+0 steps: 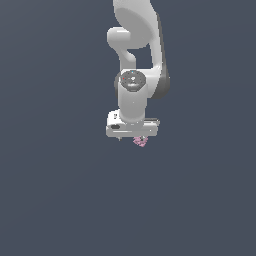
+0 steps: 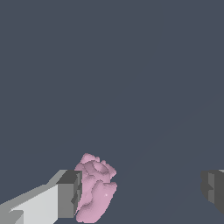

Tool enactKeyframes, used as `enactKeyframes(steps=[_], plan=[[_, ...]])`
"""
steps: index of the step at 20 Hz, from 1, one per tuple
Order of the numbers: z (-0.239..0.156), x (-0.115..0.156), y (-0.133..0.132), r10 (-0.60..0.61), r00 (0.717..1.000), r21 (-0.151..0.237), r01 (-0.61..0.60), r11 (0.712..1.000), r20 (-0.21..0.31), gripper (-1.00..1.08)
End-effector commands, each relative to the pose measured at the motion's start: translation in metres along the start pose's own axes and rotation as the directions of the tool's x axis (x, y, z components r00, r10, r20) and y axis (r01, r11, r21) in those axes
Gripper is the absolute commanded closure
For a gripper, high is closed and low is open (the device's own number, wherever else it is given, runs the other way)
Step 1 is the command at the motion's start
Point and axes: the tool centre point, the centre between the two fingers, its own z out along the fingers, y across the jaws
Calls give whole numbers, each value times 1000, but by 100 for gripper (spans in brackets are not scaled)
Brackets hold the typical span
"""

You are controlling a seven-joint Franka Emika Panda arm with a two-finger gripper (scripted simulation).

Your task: Pick up the object and move it to a goal position.

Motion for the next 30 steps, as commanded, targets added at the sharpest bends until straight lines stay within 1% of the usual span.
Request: enactKeyframes(steps=[1,10,16,23,30], plan=[[0,0,0,0,1000,0,0,1000,0,-92],[7,-3,2,-48,999,-7,48,999,9,-92],[7,-4,0,-35,999,-7,35,999,7,-92],[13,-10,-7,32,1000,-7,-31,999,3,-92],[22,-23,-21,153,988,-6,-153,988,-6,-92]])
